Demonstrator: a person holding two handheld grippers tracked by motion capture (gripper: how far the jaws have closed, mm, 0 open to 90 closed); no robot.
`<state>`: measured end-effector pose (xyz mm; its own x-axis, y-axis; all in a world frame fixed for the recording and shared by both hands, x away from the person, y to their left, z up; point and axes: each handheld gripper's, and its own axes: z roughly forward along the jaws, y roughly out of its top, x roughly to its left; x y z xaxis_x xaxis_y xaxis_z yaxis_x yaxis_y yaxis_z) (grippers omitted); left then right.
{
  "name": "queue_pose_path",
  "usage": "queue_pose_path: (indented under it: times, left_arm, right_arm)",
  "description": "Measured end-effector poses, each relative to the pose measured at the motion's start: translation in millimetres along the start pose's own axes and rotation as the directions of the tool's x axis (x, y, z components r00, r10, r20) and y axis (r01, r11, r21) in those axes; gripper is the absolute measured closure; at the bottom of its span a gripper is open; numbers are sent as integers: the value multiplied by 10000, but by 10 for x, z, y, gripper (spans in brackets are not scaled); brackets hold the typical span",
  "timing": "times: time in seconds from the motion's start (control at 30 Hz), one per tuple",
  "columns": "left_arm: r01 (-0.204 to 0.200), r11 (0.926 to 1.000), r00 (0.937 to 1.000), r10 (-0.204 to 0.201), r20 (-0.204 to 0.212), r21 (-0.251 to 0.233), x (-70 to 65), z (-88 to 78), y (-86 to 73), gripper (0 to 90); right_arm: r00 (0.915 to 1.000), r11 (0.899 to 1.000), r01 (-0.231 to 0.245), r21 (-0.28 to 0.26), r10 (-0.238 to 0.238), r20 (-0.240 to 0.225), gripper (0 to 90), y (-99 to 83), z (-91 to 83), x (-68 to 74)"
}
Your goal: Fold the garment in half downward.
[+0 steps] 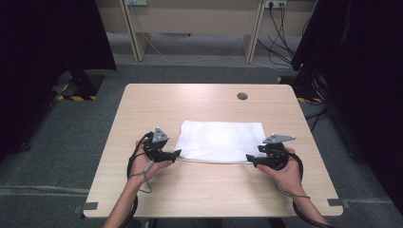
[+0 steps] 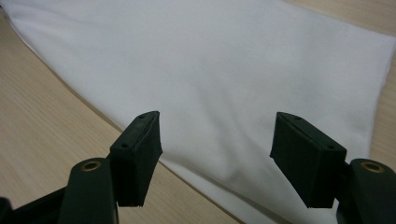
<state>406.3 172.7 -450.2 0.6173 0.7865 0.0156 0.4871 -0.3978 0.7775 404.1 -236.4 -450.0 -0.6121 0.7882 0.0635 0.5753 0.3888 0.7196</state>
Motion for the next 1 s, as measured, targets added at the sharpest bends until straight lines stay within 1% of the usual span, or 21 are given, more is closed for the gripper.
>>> queue_pose_path:
  times: [0.17, 0.2, 0.33, 0.4, 0.53, 0.6, 0.77, 0.93, 1.0]
  left_arm:
    - [56, 9999, 9998, -58, -189, -113, 37, -70, -22, 278]
    - [36, 10000, 9998, -37, -216, -75, 40, -76, -23, 278]
    - [29, 9999, 9997, -31, -240, -98, 34, -71, -20, 281]
    - [17, 9999, 9996, -20, -271, -118, 25, -66, -13, 281]
    - [-60, 9999, 9996, 58, -276, -81, 15, -58, 11, 281]
    - [-52, 9999, 9996, 49, -280, -118, 8, -55, 25, 282]
    - [-98, 9999, 9997, 95, -246, -132, 22, -33, 114, 283]
    - [18, 9998, 9998, -22, -218, -174, 72, 93, 253, 283]
    - [49, 10000, 9998, -50, -171, -83, 100, 160, 312, 282]
  right_arm:
    - [9999, 9999, 106, -38, -106, 58, 337, 37, 15, 29]
    - [9999, 9999, 123, -42, -122, 77, 338, 41, 13, 33]
    - [9998, 9999, 166, 19, -166, 126, 337, 45, 11, 18]
    - [9998, 9999, 100, -16, -100, 149, 337, 42, -3, 9]
    - [9995, 9998, 193, -34, -192, 247, 338, 37, -33, -1]
    - [9995, 9999, 157, -39, -156, 286, 338, 35, -46, -11]
    - [9992, 9999, 87, -111, -82, 393, 338, 34, -99, -19]
    - [9993, 9997, 2, -260, 8, 386, 333, 30, -142, -33]
    - [9993, 9995, -34, -320, 46, 381, 333, 22, -155, -42]
